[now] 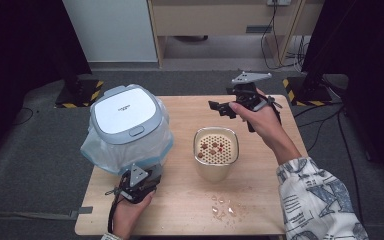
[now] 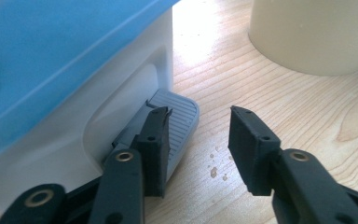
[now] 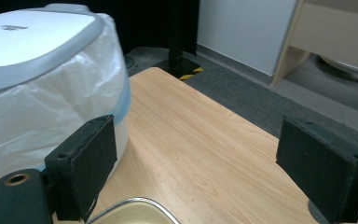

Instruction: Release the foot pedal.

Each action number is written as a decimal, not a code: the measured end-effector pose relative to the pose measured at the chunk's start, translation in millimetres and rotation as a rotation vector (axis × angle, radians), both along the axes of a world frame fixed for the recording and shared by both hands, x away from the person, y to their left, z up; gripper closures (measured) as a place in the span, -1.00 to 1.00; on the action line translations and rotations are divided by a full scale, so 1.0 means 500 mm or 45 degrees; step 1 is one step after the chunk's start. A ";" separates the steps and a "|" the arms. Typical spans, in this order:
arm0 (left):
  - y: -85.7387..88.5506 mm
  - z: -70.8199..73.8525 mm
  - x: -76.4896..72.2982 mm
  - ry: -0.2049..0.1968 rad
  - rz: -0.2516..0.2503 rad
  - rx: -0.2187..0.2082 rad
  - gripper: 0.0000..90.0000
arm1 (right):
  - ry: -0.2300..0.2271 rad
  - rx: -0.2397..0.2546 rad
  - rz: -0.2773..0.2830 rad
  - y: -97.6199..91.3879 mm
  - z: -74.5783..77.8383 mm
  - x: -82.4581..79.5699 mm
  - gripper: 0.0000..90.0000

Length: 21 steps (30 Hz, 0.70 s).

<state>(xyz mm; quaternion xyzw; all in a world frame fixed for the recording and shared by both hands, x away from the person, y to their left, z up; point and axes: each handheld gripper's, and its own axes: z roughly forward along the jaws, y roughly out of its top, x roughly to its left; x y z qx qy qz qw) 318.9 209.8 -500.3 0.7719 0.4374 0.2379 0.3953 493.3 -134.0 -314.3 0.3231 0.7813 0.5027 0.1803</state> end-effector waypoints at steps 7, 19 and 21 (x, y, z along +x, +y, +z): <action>0.003 0.002 0.000 0.005 -0.003 -0.002 -0.02 | 0.014 -0.013 -0.102 -0.046 -0.017 -0.006 -0.77; 0.005 0.000 0.003 0.027 -0.013 -0.025 -0.31 | 0.031 0.005 -0.263 -0.135 -0.075 -0.034 -0.77; 0.005 0.000 0.003 0.028 -0.015 -0.030 -0.33 | 0.038 0.001 -0.278 -0.146 -0.087 -0.037 -0.78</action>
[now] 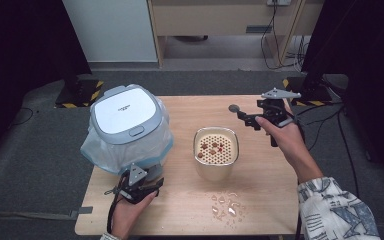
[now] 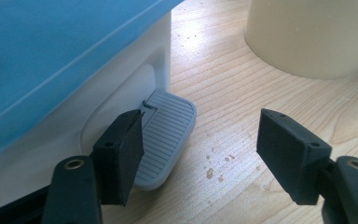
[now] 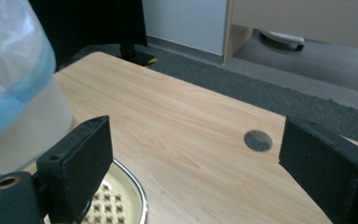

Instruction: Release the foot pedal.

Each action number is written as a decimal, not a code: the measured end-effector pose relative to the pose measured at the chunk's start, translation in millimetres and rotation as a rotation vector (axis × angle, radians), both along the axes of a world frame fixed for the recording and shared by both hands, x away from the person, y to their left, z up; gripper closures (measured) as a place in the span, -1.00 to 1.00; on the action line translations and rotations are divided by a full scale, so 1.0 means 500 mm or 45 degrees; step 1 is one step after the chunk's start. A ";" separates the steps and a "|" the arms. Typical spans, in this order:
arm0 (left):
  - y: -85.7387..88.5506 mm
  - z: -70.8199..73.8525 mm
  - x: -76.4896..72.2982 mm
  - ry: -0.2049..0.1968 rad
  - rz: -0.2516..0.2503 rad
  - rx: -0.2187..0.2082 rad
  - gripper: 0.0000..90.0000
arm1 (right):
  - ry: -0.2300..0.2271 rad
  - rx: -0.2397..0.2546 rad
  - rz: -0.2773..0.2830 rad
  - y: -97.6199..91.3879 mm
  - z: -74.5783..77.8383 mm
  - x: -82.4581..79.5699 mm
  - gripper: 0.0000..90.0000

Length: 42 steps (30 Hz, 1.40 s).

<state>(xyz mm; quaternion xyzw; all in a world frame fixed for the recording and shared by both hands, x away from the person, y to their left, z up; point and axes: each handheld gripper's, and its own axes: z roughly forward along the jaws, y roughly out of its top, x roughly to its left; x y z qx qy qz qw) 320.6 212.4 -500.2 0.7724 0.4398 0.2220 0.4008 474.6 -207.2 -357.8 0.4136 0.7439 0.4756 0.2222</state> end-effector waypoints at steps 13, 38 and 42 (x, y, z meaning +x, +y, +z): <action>0.002 -0.002 0.001 -0.008 0.007 0.007 -0.36 | 0.029 -0.027 -0.126 -0.069 -0.069 -0.027 -0.79; 0.004 -0.002 0.000 -0.021 0.013 0.012 -0.40 | 0.230 -0.081 -0.241 -0.130 -0.264 -0.078 -0.80; 0.004 -0.002 0.000 -0.019 0.012 0.014 -0.40 | 0.316 -0.128 -0.271 -0.130 -0.307 -0.081 -0.80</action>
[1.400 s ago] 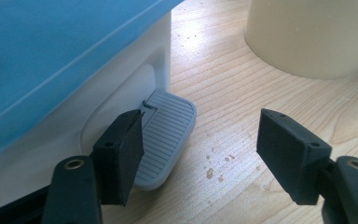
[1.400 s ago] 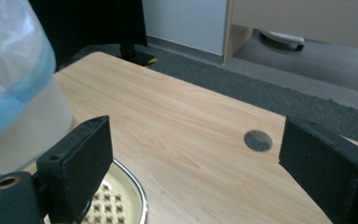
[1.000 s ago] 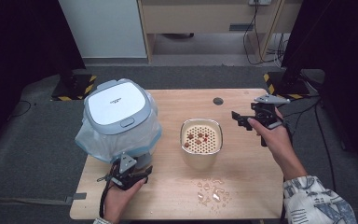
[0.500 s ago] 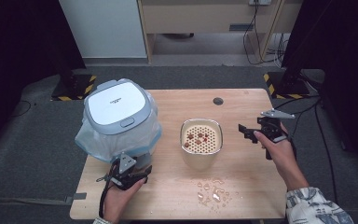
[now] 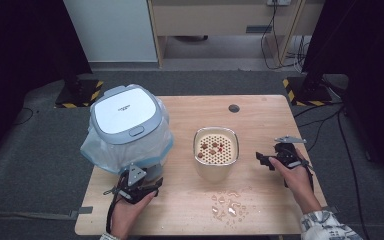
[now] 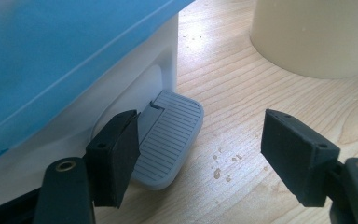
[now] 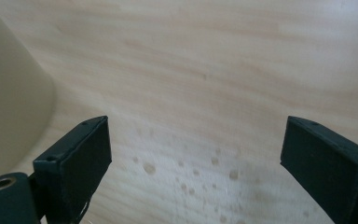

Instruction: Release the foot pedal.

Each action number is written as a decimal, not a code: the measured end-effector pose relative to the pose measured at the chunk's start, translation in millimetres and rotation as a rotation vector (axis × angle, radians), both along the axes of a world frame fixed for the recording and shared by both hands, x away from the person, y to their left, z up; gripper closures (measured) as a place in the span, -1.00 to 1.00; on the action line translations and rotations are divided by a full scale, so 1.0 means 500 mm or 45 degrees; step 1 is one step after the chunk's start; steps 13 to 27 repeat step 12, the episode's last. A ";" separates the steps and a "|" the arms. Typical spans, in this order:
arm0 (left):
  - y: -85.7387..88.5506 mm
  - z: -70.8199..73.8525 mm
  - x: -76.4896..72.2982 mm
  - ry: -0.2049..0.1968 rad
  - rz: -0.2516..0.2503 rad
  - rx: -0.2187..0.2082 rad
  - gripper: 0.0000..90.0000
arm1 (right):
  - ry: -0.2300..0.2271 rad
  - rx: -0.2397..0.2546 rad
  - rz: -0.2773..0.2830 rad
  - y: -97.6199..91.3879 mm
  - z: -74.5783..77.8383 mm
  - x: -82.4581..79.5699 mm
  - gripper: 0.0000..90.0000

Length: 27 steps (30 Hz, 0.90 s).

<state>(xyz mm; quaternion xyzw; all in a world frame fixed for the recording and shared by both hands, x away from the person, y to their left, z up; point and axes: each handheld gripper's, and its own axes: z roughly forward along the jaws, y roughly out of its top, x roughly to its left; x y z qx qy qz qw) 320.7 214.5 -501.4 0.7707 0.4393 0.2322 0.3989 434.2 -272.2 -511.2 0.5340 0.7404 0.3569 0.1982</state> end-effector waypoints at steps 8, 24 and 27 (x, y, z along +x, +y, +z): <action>0.000 0.001 0.000 -0.006 0.002 0.000 -0.40 | 0.065 -0.115 -0.019 0.008 -0.048 0.003 -0.85; 0.000 0.000 0.001 -0.002 -0.002 0.009 -0.40 | 0.014 -0.123 -0.018 0.017 -0.056 -0.004 -0.89; 0.000 0.000 0.001 -0.002 -0.002 0.009 -0.40 | 0.014 -0.123 -0.018 0.017 -0.056 -0.004 -0.89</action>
